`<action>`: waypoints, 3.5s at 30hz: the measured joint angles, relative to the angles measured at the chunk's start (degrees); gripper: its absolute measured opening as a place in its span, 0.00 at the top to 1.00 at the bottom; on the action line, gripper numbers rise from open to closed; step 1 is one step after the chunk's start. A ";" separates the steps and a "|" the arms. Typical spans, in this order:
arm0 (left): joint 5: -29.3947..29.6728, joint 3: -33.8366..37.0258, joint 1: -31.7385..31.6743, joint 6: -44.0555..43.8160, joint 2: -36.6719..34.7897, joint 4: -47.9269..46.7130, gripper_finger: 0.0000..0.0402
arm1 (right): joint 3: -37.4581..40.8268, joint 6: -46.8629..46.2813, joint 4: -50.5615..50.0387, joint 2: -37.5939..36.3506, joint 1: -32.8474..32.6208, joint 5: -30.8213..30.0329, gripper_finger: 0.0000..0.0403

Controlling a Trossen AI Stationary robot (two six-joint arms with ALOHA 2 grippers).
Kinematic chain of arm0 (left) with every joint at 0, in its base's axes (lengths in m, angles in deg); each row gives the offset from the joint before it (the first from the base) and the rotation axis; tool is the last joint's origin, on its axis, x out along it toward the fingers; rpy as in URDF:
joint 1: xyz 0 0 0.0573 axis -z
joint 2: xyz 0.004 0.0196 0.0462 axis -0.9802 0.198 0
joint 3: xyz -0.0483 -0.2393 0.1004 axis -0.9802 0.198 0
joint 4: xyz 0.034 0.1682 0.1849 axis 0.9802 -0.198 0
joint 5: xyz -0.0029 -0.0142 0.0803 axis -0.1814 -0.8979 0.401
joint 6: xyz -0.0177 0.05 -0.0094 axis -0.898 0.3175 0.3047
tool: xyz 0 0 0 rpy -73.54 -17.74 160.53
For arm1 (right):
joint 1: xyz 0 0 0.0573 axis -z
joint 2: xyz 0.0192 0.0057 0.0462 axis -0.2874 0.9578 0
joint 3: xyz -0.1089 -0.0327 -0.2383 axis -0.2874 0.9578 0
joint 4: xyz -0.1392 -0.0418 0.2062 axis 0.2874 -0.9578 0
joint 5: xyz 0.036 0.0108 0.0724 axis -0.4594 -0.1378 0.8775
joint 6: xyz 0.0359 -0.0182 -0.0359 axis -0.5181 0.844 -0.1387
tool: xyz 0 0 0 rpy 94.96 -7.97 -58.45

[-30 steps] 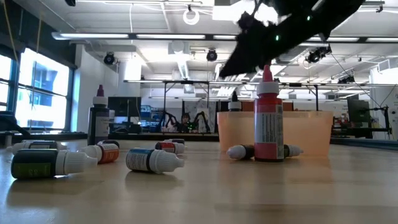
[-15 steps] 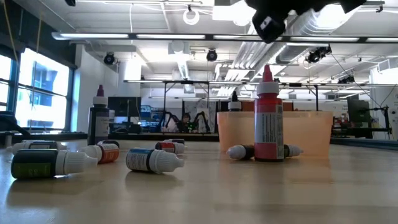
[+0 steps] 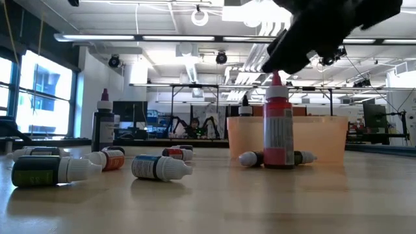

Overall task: Pick & Place food coloring
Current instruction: Put the big pink food coloring bottle into the orange bin, then put the big violet food coloring bottle into the orange bin

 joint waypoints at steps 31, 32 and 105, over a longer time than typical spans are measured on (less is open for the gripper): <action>-0.02 0.00 -0.01 -0.02 0.01 0.00 0.63 | 0.11 -5.36 -4.35 0.05 1.70 -4.83 0.93; -0.02 0.00 0.01 -0.02 0.01 0.00 0.63 | 0.20 -4.93 -3.22 0.13 1.85 -4.64 0.93; 0.00 0.00 -0.01 -1.31 0.01 0.02 0.63 | 0.10 3.09 7.06 1.25 19.64 -3.39 0.73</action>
